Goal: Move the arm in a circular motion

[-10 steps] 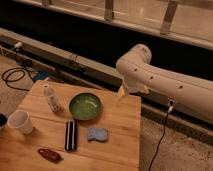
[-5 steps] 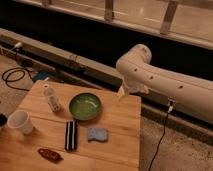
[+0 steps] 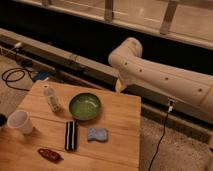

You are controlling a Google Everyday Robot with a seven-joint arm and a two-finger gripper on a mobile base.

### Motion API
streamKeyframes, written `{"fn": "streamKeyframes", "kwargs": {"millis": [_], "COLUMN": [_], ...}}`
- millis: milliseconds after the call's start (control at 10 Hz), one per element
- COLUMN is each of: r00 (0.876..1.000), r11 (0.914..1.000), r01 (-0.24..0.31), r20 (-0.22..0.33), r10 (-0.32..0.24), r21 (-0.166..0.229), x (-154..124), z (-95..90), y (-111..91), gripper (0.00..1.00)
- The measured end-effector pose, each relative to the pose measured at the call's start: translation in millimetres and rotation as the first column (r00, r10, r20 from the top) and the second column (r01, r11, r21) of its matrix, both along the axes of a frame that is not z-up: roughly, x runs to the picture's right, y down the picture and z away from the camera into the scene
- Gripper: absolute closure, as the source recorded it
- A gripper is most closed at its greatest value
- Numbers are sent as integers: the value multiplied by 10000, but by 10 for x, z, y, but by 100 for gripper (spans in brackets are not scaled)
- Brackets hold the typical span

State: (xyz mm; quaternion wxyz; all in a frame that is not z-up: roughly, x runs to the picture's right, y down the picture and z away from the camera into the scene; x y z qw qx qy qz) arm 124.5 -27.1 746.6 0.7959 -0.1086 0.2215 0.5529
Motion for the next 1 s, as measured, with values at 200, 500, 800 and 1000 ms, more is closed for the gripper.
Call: {"fn": "streamKeyframes", "kwargs": {"millis": [200, 500, 800, 1000], "r00": [9981, 9814, 9536, 9303], "r11": [9981, 9853, 9672, 9570], "r01": [591, 1662, 2499, 2889], "r20": [137, 905, 1615, 2277], "r10": [-593, -1692, -2540, -2874], "r21": [182, 406, 456, 276], "x": [-295, -999, -1509, -1798], "z": [205, 333, 164, -144], "y": [-327, -627, -482, -91], "gripper": [20, 20, 20, 20]}}
